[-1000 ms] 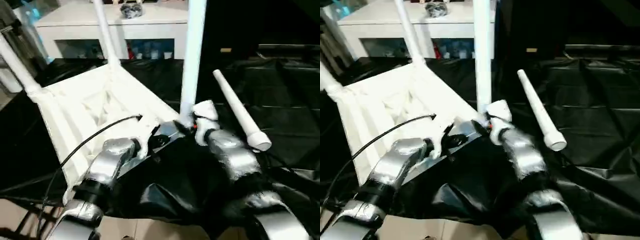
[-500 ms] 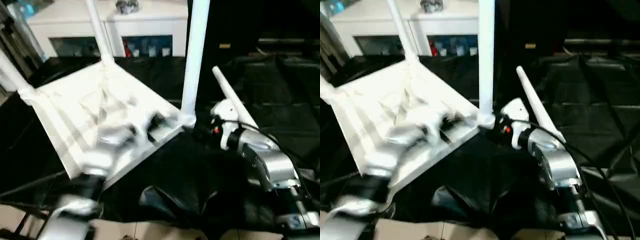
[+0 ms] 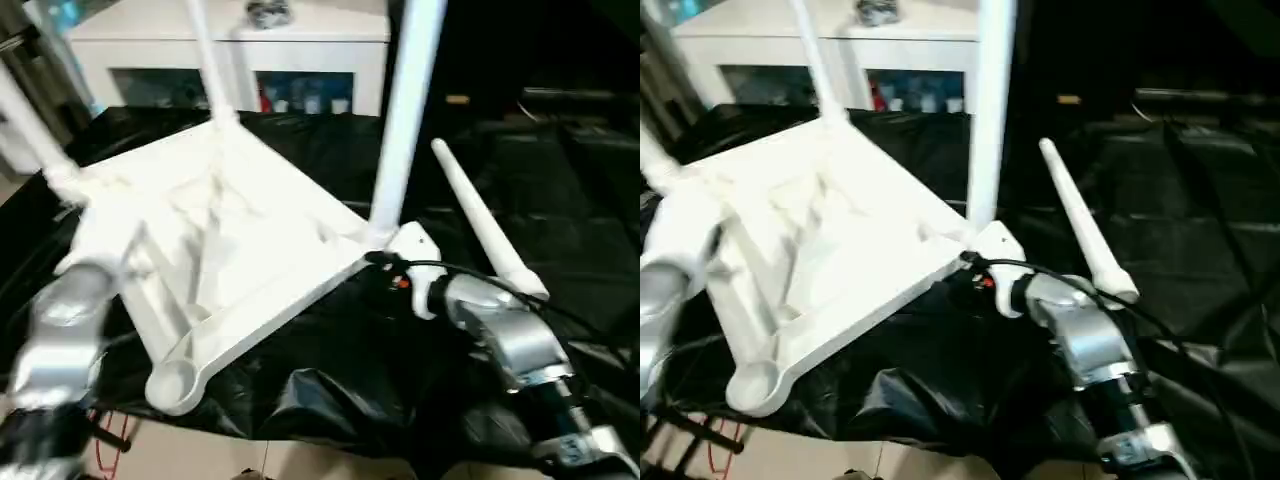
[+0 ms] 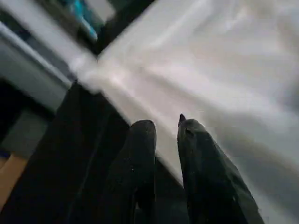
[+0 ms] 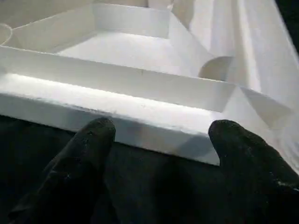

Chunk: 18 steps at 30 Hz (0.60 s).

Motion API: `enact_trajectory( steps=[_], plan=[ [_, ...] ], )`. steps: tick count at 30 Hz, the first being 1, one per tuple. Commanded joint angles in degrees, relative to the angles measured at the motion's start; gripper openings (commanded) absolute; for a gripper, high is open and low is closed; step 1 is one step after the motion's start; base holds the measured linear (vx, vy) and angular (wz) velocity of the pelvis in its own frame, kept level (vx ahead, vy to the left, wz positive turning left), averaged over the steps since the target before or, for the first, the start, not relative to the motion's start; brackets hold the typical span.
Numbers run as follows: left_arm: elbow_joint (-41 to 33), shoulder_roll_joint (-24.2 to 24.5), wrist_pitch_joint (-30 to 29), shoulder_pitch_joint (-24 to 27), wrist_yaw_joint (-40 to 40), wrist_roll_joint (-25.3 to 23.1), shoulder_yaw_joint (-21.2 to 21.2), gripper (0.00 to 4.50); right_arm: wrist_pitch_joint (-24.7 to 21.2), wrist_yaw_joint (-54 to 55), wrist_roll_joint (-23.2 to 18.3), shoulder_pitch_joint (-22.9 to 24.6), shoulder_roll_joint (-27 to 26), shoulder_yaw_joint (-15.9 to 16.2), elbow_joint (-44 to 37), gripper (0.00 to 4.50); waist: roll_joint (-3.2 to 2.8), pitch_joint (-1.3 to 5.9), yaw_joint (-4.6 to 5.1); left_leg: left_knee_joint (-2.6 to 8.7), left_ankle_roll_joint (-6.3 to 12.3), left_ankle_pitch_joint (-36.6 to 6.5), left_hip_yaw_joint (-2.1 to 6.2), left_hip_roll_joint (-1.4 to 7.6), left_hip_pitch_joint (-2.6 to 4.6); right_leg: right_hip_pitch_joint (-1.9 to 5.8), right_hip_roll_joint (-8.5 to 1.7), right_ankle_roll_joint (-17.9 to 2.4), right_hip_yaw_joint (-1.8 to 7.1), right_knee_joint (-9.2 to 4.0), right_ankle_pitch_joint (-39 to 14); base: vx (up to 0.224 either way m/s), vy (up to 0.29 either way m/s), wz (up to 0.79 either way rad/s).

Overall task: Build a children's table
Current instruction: Rotate table base

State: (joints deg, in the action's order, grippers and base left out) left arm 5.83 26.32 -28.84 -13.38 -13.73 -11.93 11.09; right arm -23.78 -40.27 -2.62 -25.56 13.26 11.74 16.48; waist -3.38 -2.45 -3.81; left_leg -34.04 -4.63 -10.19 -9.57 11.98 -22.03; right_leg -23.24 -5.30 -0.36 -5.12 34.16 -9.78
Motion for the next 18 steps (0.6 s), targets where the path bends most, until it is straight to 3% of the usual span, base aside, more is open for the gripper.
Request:
enact_trajectory(
  steps=[1,3,4,7,11,14,16,18],
  plan=[
    [-0.9,0.7,-3.1,0.8,-3.4,0.9,-2.3,0.61,-0.4,2.1,0.6,-1.6,-0.8,-0.1,1.9,3.34,-0.09,3.6,0.04,4.19,1.45,-14.4,0.03,0.83,1.34,2.13,-2.07,-11.0,2.35,-3.68,-12.5,0.0,0.0,0.0],
    [-1.7,1.5,-5.4,2.2,-8.6,2.3,-5.2,0.55,-0.8,3.5,0.7,-2.8,-2.1,0.1,4.0,3.28,-0.12,3.47,-0.05,4.48,0.99,-14.8,0.21,0.73,0.93,2.34,-2.32,-10.7,2.4,-3.53,-13.9,0.0,0.0,0.0],
    [-2.3,2.0,-6.8,2.7,-12.0,3.7,-6.7,0.43,-0.7,4.0,1.2,-3.3,-2.7,0.5,5.3,3.14,-0.47,3.53,-0.24,4.39,0.59,-15.8,0.2,0.77,1.33,2.06,-2.43,-10.5,2.49,-3.72,-14.7,0.0,0.0,0.0],
    [-3.3,3.5,-7.6,3.4,-17.2,4.9,-9.5,0.16,0.1,4.6,1.8,-4.1,-3.4,0.9,7.4,2.88,-0.4,3.54,-0.12,4.55,0.02,-16.1,0.31,0.76,1.11,2.25,-2.44,-10.8,2.48,-3.6,-13.6,0.0,0.0,0.0],
    [-4.5,8.0,-8.7,4.2,-27.7,6.8,-15.5,0.0,1.5,6.4,2.5,-6.6,-5.3,1.1,12.6,2.54,-1.06,3.33,0.33,4.7,-0.63,-19.1,0.41,0.63,1.33,2.24,-2.46,-10.9,2.47,-3.66,-15.2,0.0,0.0,0.0],
    [-4.9,9.8,-9.4,4.0,-30.4,6.8,-17.4,0.0,3.2,7.9,3.7,-7.7,-5.4,1.4,14.2,2.26,-0.79,3.13,0.67,4.88,-1.14,-20.2,0.44,0.51,1.32,2.37,-2.37,-10.6,2.51,-3.66,-16.7,0.0,0.0,0.0],
    [-4.5,10.9,-9.3,3.1,-32.6,7.1,-18.7,0.0,5.8,11.5,1.7,-9.0,-6.0,-3.2,13.0,2.16,-0.92,3.15,0.78,4.94,-1.51,-20.9,0.45,0.49,1.74,2.24,-2.45,-10.0,2.69,-3.99,-18.4,0.0,0.0,0.0],
    [-4.4,11.1,-9.3,2.8,-33.8,7.7,-19.2,0.0,6.3,14.3,0.6,-9.1,-5.7,-6.3,11.1,1.92,-1.0,3.18,0.79,4.85,-1.55,-20.1,0.25,0.41,1.93,2.09,-2.09,-10.2,2.86,-3.91,-16.8,0.0,0.0,0.0]
  ],
)
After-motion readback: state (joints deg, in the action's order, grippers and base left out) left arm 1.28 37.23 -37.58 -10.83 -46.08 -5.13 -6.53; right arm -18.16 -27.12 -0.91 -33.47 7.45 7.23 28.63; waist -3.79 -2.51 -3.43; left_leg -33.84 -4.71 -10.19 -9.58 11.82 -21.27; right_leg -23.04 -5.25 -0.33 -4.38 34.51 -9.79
